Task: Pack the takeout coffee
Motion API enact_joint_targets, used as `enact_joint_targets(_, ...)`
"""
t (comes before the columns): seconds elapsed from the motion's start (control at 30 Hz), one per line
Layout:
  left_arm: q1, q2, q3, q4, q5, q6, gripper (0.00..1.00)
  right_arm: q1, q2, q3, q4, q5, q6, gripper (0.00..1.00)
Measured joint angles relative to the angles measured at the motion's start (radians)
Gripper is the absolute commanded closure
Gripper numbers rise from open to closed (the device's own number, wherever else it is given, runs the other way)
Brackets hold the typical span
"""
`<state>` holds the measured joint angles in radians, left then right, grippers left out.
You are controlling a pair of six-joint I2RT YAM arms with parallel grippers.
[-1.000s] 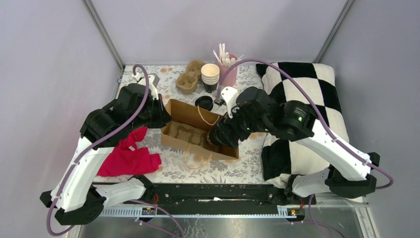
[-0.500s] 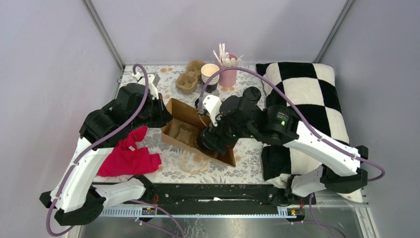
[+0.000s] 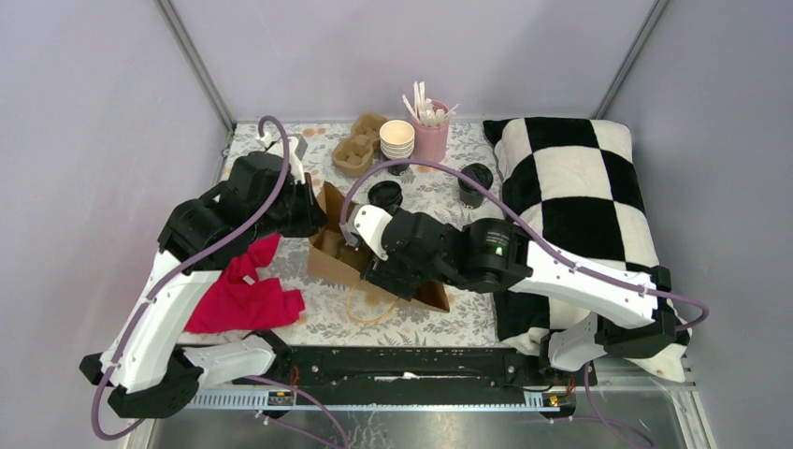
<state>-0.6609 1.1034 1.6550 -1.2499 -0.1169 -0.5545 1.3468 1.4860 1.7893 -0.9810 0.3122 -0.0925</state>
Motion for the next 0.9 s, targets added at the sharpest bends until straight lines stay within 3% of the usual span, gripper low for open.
enact_joint_targets(0.53, 0.000, -0.067, -0.046, 0.030, 0.001, 0.006, 1.00, 0.001, -0.068, -0.085, 0.028, 0.026, 0.010, 0.39)
enact_joint_targets(0.77, 0.000, -0.086, -0.054, 0.089, 0.018, 0.047, 1.00, 0.008, 0.035, -0.081, 0.048, 0.036, -0.017, 0.39)
enact_joint_targets(0.9, 0.000, -0.178, -0.164, 0.192, 0.061, 0.071, 1.00, 0.026, 0.097, -0.079, 0.058, 0.084, -0.020, 0.40)
